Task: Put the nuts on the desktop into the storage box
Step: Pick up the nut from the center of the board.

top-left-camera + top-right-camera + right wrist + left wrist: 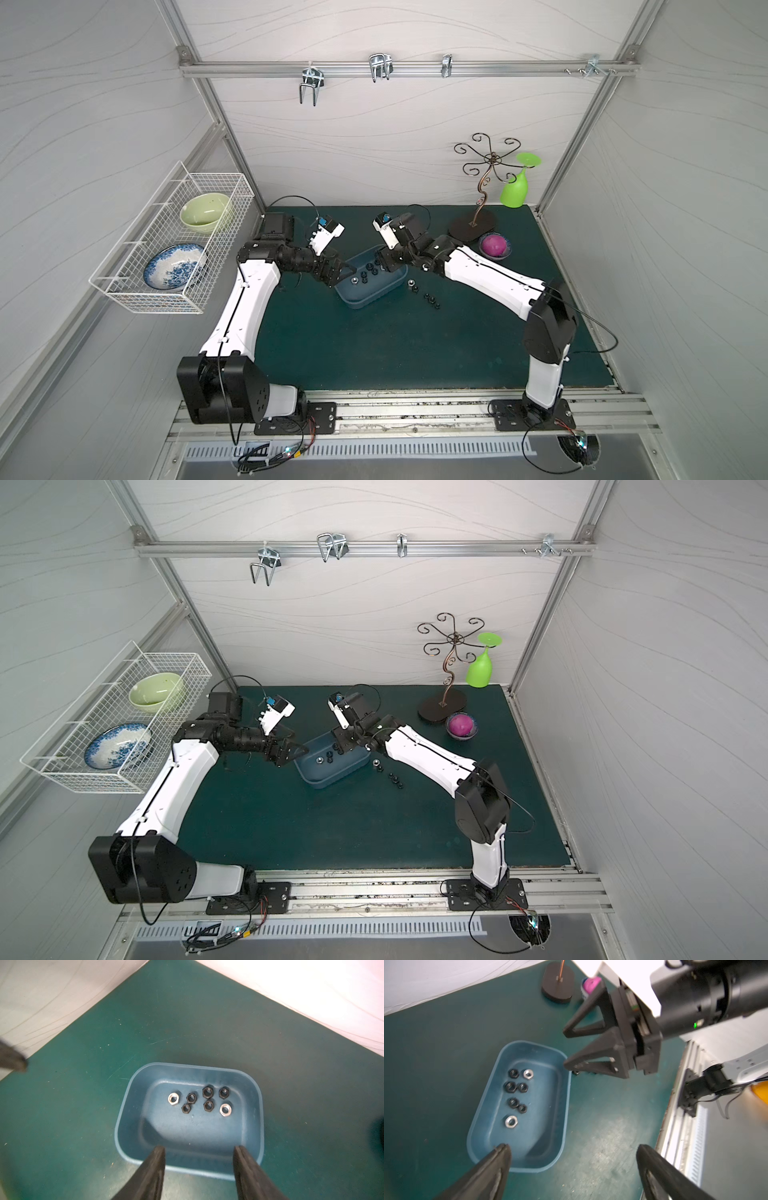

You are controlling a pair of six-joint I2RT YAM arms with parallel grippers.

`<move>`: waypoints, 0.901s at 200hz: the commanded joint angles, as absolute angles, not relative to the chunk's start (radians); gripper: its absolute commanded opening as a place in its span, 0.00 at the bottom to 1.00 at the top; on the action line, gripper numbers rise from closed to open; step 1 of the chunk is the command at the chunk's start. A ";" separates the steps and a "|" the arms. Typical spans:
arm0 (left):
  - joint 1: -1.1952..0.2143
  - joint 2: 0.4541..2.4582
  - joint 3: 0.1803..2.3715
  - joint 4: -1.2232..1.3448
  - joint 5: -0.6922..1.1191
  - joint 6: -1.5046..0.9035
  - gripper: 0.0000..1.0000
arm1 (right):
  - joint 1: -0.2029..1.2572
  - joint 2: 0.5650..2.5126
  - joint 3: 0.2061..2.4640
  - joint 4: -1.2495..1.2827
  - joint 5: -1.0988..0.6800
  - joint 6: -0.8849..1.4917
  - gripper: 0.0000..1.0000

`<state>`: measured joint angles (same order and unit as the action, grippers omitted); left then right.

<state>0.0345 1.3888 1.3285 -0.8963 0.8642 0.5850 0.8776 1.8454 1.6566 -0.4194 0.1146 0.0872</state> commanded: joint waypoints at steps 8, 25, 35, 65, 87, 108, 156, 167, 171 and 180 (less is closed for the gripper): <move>0.017 1.407 1.373 -0.904 0.935 0.528 0.98 | 0.872 1.709 1.535 -0.442 0.093 0.091 0.58; -0.029 1.399 1.361 -0.867 0.906 0.525 0.99 | 0.863 1.646 1.460 -0.449 0.092 0.102 0.59; -0.066 1.391 1.349 -0.842 0.880 0.528 0.99 | 0.855 1.614 1.421 -0.455 0.090 0.109 0.61; -0.156 1.386 1.306 -0.799 0.887 0.594 0.99 | 0.836 1.540 1.315 -0.487 0.109 0.132 0.66; -0.197 1.408 1.292 -0.766 0.891 0.621 0.99 | 0.819 1.495 1.249 -0.507 0.115 0.162 0.69; -0.233 1.429 1.283 -0.741 0.891 0.652 0.99 | 0.802 1.457 1.194 -0.520 0.115 0.187 0.69; -0.329 1.487 1.231 -0.628 0.823 0.657 0.99 | 0.766 1.451 1.113 -0.531 0.112 0.230 0.68; -0.349 1.496 1.206 -0.583 0.803 0.644 0.99 | 0.760 1.464 1.103 -0.533 0.110 0.238 0.68; -0.354 1.498 1.196 -0.567 0.799 0.643 0.99 | 0.758 1.468 1.100 -0.535 0.110 0.241 0.68; -0.369 1.504 1.173 -0.530 0.787 0.639 0.99 | 0.752 1.480 1.094 -0.536 0.113 0.248 0.68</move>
